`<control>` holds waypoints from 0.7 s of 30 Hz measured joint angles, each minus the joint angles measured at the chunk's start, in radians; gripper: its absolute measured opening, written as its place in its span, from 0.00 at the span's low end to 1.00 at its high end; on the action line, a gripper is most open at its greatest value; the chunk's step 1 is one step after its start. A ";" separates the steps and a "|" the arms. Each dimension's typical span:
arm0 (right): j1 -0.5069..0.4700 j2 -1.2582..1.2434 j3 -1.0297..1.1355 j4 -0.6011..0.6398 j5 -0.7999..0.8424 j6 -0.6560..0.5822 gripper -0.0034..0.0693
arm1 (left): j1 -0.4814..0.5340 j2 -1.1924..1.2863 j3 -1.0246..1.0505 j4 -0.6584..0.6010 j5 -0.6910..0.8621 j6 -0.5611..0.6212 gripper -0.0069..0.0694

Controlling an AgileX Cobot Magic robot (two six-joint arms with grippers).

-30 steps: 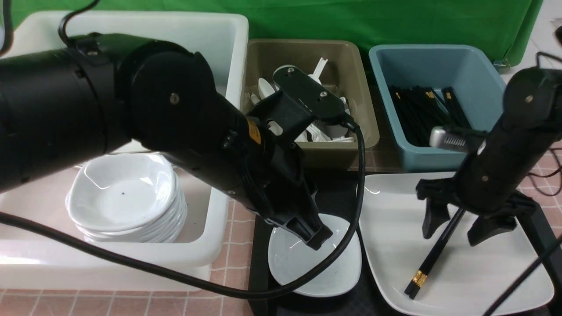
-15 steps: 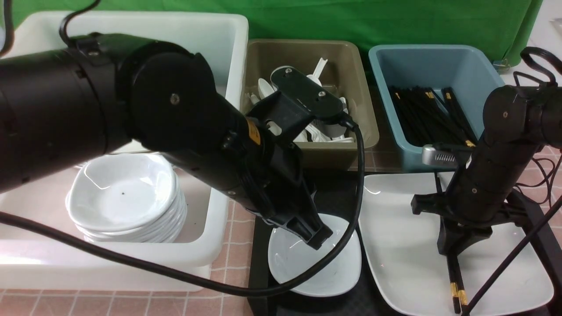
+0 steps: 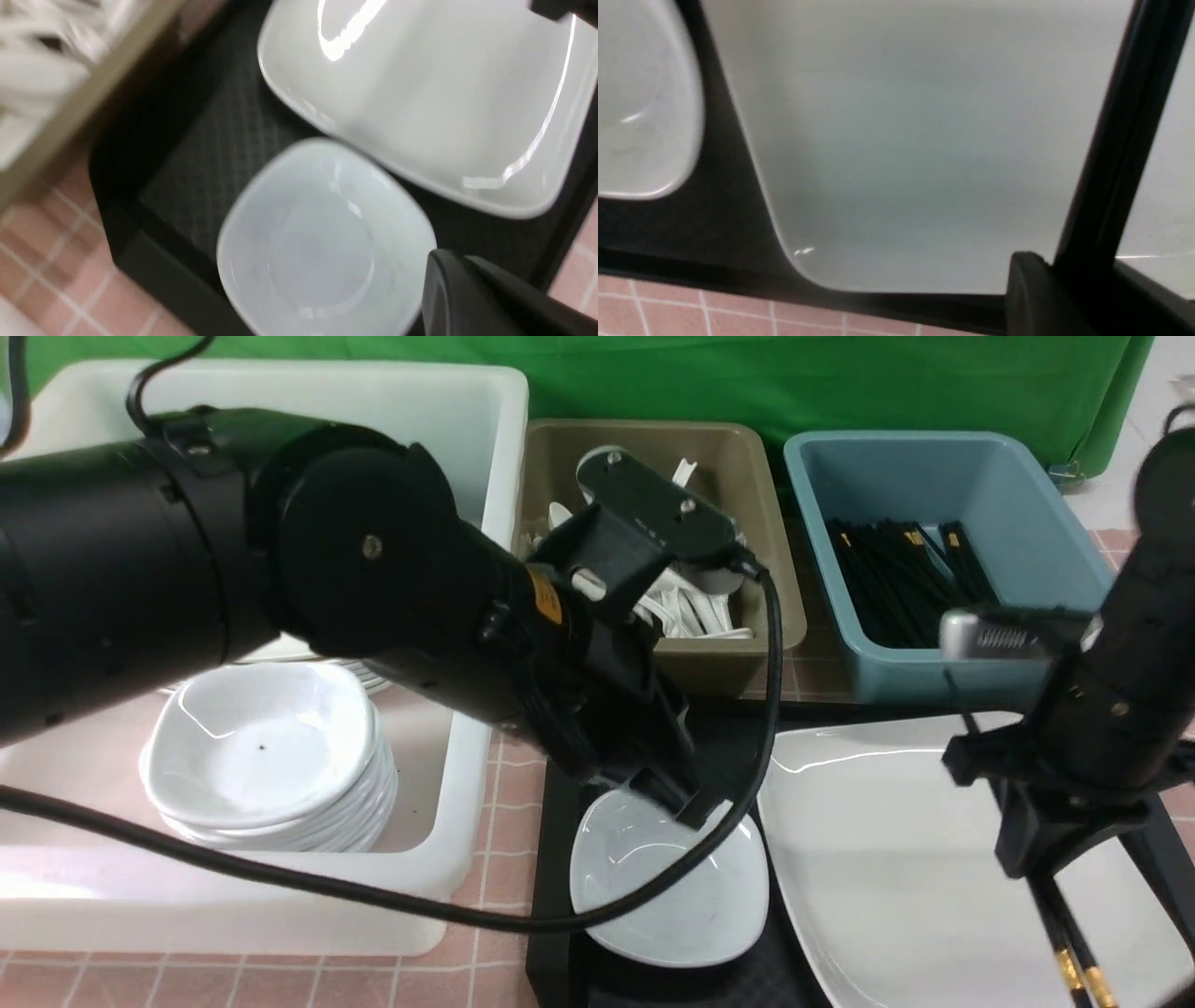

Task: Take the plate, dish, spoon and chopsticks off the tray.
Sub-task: Use the right arm to put the chopsticks into the small storage box on the right

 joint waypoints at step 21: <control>-0.131 0.322 -0.532 -0.002 -0.573 0.007 0.28 | 0.000 0.081 -0.019 -0.025 -0.394 0.001 0.09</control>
